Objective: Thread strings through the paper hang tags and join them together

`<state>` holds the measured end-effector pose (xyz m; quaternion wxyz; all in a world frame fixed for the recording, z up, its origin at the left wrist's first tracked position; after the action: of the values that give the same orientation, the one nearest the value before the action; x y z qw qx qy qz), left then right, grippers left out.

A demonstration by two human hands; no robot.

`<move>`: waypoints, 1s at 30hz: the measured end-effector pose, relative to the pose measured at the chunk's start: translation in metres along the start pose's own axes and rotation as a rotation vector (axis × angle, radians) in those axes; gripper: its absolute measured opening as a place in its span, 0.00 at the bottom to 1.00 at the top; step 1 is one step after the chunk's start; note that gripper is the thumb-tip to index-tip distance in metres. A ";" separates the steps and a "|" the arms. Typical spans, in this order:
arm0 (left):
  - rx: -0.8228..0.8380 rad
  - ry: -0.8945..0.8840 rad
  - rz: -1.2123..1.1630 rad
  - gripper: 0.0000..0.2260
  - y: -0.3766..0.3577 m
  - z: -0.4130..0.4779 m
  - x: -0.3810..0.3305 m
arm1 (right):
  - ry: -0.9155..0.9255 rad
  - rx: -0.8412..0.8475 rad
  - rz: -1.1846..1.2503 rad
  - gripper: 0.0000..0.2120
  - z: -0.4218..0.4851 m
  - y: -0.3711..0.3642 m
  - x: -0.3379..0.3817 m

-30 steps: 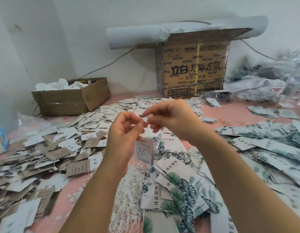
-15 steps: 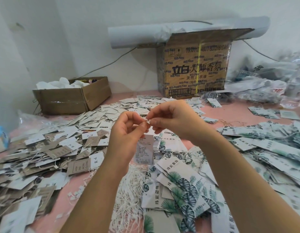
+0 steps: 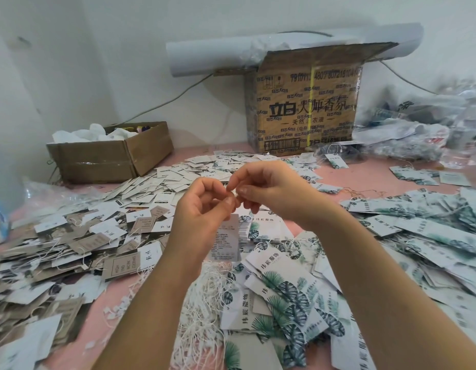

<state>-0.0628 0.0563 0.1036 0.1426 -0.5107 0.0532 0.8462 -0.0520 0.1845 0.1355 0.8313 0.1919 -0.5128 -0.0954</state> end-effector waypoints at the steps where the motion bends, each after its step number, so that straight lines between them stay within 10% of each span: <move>1: -0.004 0.004 -0.005 0.10 0.001 0.000 0.000 | 0.000 0.002 0.029 0.11 0.000 0.001 -0.001; 30: -0.189 -0.167 0.195 0.12 0.005 -0.004 -0.006 | -0.004 -0.079 -0.049 0.12 0.002 0.003 -0.001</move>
<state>-0.0583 0.0491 0.1063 0.0151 -0.4419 0.0108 0.8969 -0.0543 0.1870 0.1372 0.8347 0.1713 -0.5053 -0.1365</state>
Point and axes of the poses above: each hand's wrist, its own z-axis towards the middle knuckle, its own y-axis out of the back of the hand, x = y × z, the point moved 4 cm from there along z, towards the middle knuckle, and after that the axes turned 2 degrees about -z, right-handed, at the moved point
